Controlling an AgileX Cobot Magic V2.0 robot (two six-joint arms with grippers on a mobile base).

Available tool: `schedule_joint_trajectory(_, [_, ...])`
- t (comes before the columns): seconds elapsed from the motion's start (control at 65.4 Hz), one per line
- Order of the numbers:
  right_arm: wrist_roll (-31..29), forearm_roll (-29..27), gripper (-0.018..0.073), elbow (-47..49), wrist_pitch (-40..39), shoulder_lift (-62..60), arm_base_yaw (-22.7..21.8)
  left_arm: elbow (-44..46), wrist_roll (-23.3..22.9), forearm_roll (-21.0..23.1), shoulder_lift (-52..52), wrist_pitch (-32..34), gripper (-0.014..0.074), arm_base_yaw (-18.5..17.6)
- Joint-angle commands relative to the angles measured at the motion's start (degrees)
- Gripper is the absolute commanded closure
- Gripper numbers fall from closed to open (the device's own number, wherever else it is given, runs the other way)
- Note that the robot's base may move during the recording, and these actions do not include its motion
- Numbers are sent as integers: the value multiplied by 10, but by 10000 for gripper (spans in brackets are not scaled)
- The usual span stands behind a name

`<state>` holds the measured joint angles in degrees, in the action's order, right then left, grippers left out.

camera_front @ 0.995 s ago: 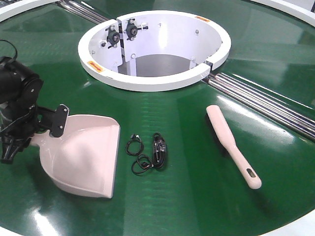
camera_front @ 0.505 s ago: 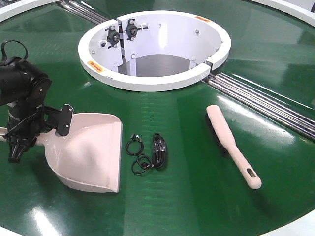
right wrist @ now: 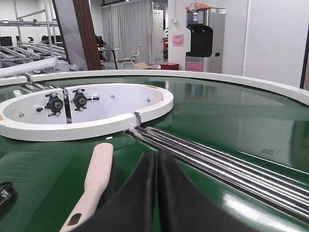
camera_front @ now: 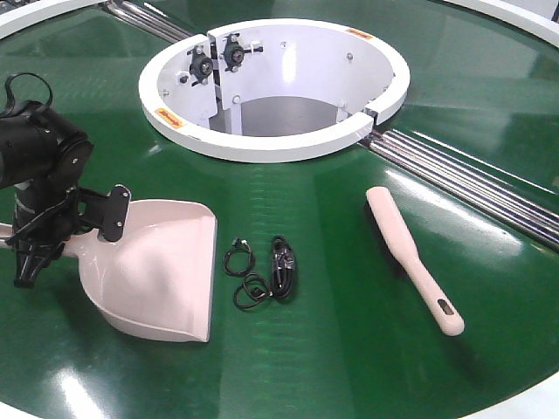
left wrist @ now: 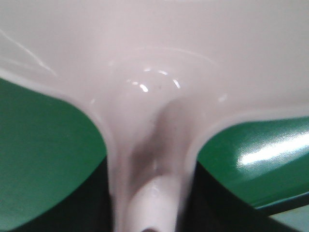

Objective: Clean and inspect green conveyor with broom and dustpan

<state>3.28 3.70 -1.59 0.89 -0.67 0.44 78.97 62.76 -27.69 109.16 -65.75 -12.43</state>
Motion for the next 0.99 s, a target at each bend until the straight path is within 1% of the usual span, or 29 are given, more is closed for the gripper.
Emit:
schedule_joint_trajectory(0.0, [-1,6,568,-2,-45,-7,-3,15,-4,-20,-28,-11,602,-4])
schedule_joint_trajectory(0.979, [-1,6,568,-2,-45,-6,-3,15,-4,-20,-28,-11,602,-4])
